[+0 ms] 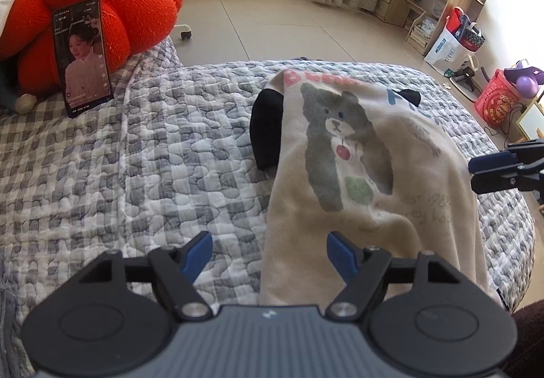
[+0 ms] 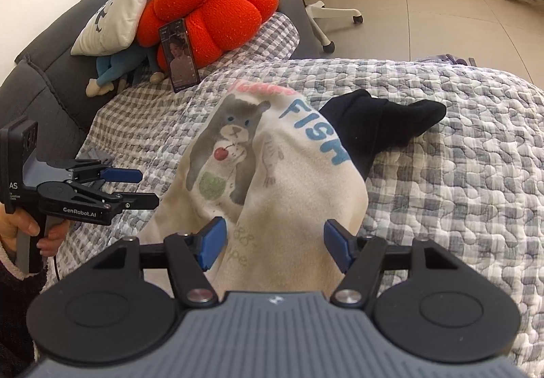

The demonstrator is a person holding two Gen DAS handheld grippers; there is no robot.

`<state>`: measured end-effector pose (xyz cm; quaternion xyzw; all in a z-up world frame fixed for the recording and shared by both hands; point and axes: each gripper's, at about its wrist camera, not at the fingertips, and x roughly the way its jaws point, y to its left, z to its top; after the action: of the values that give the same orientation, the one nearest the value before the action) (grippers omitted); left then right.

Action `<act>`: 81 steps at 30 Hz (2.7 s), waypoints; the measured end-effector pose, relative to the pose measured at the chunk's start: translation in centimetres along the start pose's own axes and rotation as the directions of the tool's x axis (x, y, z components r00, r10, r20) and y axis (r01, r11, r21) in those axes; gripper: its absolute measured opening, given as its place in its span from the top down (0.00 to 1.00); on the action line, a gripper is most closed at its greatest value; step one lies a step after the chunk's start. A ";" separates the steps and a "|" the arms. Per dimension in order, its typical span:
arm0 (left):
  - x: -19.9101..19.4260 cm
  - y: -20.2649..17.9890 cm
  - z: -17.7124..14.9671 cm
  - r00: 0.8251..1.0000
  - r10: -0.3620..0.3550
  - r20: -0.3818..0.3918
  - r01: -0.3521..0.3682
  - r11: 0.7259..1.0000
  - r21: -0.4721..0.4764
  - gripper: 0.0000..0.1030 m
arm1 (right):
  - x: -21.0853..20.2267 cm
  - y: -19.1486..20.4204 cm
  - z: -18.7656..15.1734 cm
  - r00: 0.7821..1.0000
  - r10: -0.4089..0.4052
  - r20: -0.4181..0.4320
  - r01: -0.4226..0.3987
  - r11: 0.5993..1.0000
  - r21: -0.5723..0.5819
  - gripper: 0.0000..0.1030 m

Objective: Fold clothes

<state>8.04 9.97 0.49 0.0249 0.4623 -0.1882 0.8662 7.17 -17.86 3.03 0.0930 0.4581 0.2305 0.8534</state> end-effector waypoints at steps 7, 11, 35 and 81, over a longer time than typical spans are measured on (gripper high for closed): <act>0.6 0.2 1.6 0.992 -0.046 0.116 0.049 0.999 -0.019 0.27 | 1.6 -1.2 2.2 0.996 0.011 0.089 -0.010 1.000 -0.012 0.33; 1.7 -0.1 2.0 0.987 -0.049 0.152 0.053 0.998 -0.019 0.27 | 3.2 -2.2 2.7 0.993 0.015 0.117 -0.015 1.000 0.002 0.33; 2.6 -0.7 0.2 0.975 -0.114 0.189 0.125 0.991 -0.049 0.81 | 4.4 -1.1 1.8 0.964 0.174 0.203 -0.176 0.984 -0.009 0.74; 1.9 4.2 4.4 0.961 -0.236 0.143 0.242 0.970 -0.030 0.24 | 8.5 8.1 -4.8 0.958 0.268 -0.105 -0.287 0.884 -0.369 0.75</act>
<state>13.92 12.34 0.94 -0.0644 0.4051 -0.2817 0.8674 4.79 -6.96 -2.94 -0.0154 0.4081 0.4368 0.8015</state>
